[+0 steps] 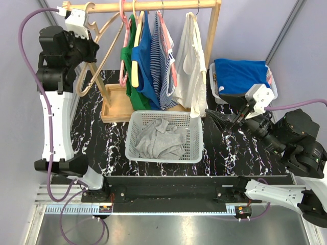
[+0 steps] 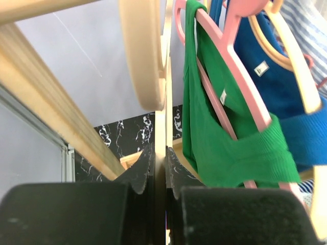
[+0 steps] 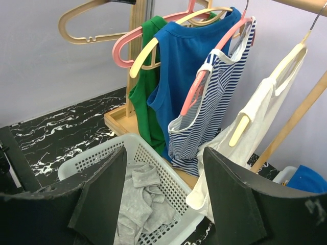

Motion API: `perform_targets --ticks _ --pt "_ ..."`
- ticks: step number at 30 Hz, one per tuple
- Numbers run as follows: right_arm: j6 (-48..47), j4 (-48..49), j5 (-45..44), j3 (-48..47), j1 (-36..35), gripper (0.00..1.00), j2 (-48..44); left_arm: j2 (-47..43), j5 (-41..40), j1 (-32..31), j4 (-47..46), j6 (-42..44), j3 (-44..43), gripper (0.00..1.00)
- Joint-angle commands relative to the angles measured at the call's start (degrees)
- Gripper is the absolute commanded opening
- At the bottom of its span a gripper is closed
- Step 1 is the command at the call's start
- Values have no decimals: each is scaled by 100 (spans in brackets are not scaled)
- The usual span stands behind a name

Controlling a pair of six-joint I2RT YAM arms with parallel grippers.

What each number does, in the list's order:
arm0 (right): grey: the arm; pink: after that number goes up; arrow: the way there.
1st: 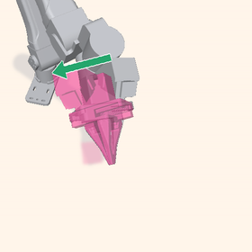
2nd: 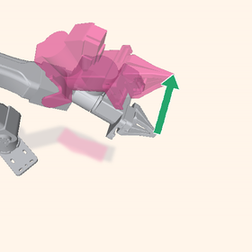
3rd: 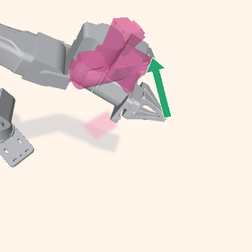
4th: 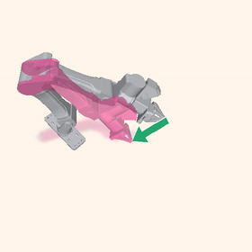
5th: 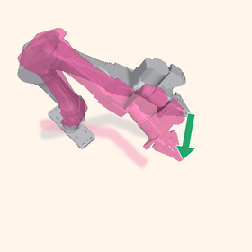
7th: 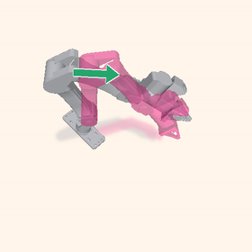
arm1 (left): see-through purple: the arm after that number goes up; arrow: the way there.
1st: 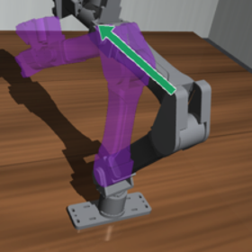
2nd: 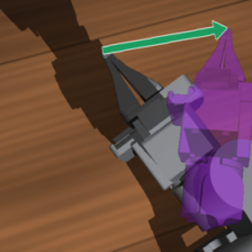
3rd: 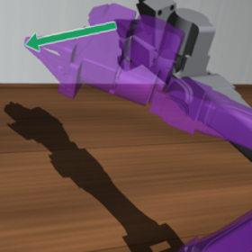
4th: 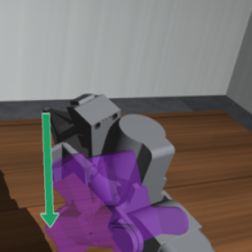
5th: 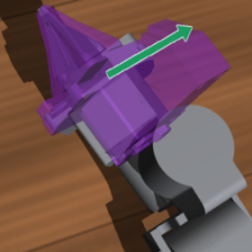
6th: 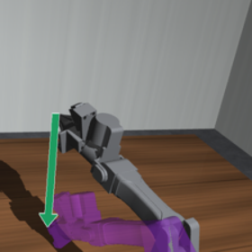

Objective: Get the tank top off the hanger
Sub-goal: Place the hanger at the clothesline.

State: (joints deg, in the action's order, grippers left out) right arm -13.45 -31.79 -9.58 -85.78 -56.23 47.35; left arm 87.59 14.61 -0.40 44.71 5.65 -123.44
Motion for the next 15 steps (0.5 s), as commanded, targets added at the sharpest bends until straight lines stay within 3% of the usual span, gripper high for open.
perform_targets --ticks 1,8,15 --pt "97 112 -8 17 6 69 -33 302 130 40 -313 -108 -426 0" --pt "141 164 9 166 6 68 -51 899 -55 172 -410 -161 -1225 0" --pt "220 182 62 219 -2 68 -77 1155 -239 199 -612 -213 -1332 0"
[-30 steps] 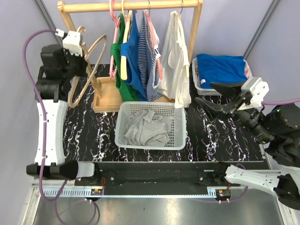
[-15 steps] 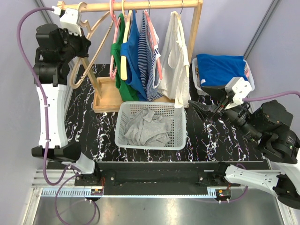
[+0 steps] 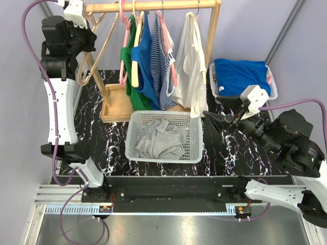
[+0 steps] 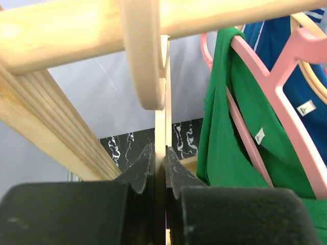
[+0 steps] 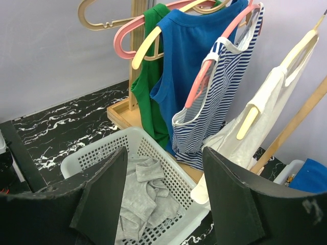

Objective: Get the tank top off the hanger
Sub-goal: Place the hanger at the clothesline.

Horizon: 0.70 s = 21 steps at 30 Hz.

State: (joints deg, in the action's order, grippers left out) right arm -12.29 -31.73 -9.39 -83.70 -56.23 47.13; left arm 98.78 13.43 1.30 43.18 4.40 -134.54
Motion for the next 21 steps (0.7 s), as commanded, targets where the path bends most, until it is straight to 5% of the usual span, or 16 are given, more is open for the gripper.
perform_targets --ticks 1,21 --pt "113 184 25 12 6 68 -64 53 -130 28 -477 -89 -204 0" --pt "377 131 130 12 6 66 -169 440 -605 28 -301 104 147 0"
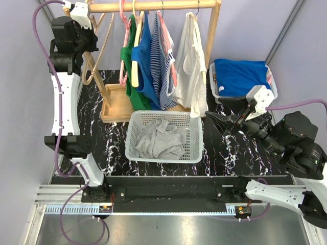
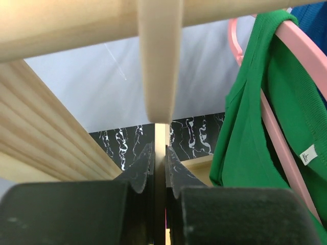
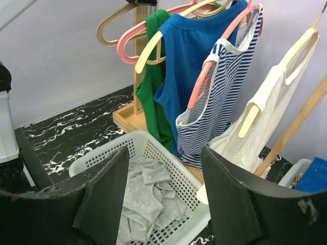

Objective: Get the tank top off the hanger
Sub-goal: Place the hanger at the clothesline.

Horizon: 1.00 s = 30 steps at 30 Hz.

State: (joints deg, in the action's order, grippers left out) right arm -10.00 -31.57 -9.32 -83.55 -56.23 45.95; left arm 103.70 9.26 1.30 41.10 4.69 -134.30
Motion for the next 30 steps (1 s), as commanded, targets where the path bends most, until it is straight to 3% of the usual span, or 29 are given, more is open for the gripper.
perform_targets --ticks 1,10,12,13,15,16,18,25,30 --pt "165 108 115 14 6 66 -69 -78 -179 28 -94 50 141 0" --pt "200 116 115 32 -2 66 -60 -218 -170 19 -137 41 202 3" --pt "191 99 62 40 6 66 -51 -367 -223 19 -138 41 316 26" --pt "183 107 45 40 6 66 -34 -446 -214 19 -138 24 386 51" --pt "174 107 -17 40 6 67 -25 -761 -222 19 -225 23 736 66" --pt "148 99 -34 32 6 67 1 -885 -223 19 -286 41 913 86" --pt "147 107 -70 23 6 68 45 -1325 -231 19 -480 84 1247 97" --pt "147 169 -61 49 6 68 168 -2468 -108 -7 -823 234 2136 99" --pt "174 230 -105 102 6 68 273 -3066 -231 -480 -1315 515 2417 99"
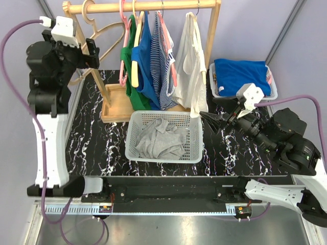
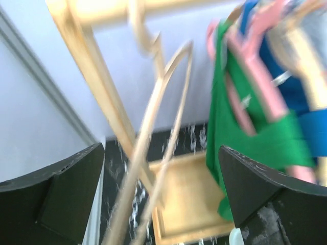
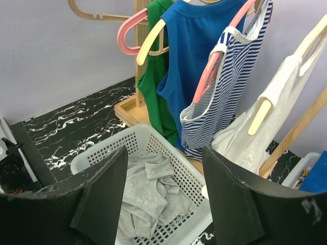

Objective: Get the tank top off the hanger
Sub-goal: Place the hanger at the clothesline, then pick up the hanger from the clothesline.

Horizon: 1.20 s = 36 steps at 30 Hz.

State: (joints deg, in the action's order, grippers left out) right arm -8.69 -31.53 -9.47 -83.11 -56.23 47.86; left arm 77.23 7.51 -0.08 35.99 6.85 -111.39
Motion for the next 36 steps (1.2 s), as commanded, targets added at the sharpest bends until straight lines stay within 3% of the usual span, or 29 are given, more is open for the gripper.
perform_targets --ticks 1,7,15,21,28,36 --pt "69 287 -124 102 6 68 84 -437 -65 -657 -804 334 135 99" --pt "279 612 -379 461 6 68 277 -148 -206 -1626 -891 352 276 99" --pt "666 982 -380 980 -2 67 224 933 -399 -1592 -1779 -95 -180 99" --pt "807 1008 -362 1148 6 67 171 1663 -557 -1583 -1744 -421 -1042 99" --pt "834 1000 -459 1306 15 67 4 1655 -593 -1566 -1999 -483 -656 98" --pt "816 1000 -468 1271 -2 67 -4 1637 -671 -1557 -1832 -351 -515 85"
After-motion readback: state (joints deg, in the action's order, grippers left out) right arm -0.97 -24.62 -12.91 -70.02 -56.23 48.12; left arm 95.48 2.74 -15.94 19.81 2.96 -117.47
